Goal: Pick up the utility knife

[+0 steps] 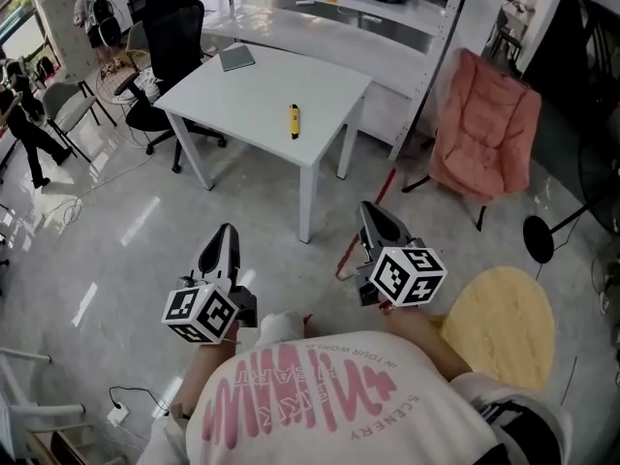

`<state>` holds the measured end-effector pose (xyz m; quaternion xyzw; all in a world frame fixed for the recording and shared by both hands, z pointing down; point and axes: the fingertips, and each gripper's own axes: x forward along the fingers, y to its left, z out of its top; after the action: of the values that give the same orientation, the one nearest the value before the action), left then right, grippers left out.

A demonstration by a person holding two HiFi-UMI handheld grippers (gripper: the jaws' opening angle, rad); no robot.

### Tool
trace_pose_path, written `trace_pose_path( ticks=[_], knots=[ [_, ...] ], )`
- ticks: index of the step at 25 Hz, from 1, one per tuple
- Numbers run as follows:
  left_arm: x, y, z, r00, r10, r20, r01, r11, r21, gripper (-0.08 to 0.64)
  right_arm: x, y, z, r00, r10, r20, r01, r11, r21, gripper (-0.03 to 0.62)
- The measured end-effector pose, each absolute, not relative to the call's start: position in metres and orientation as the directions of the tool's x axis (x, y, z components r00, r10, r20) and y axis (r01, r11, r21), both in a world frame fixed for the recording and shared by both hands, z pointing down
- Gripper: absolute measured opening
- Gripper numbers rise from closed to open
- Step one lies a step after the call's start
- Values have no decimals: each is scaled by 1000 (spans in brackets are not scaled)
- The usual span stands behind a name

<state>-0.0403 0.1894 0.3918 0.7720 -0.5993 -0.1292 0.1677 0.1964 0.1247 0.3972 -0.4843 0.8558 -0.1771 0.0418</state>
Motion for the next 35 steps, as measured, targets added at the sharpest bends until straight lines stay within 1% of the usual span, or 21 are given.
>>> trace_pose_path(
  ticks=[3, 8, 15, 23, 28, 31, 35],
  knots=[
    [-40, 177, 391, 279, -960, 10, -874, -250, 416, 25, 191, 117, 398, -528, -844, 97, -810, 466, -355, 15],
    [-41, 136, 402, 324, -946, 20, -855, -283, 434, 25, 186, 82, 411, -508, -852, 127, -826, 439, -353, 15],
    [-63, 38, 404, 391, -920, 14, -826, -344, 446, 25, 156, -1, 415, -483, -864, 139, -841, 415, -346, 15],
    [-108, -99, 364, 436, -900, -20, -812, -403, 421, 25, 106, -135, 377, -456, -886, 84, -846, 402, -352, 15],
    [-153, -173, 360, 429, -903, -28, -818, -401, 413, 25, 72, -215, 372, -437, -897, 68, -850, 387, -358, 15],
    [-171, -209, 362, 437, -899, -27, -813, -408, 416, 25, 57, -256, 374, -431, -899, 73, -852, 379, -362, 15],
    [-188, -245, 369, 428, -904, -7, -810, -387, 440, 25, 44, -302, 385, -437, -891, 119, -847, 364, -388, 15]
  ],
)
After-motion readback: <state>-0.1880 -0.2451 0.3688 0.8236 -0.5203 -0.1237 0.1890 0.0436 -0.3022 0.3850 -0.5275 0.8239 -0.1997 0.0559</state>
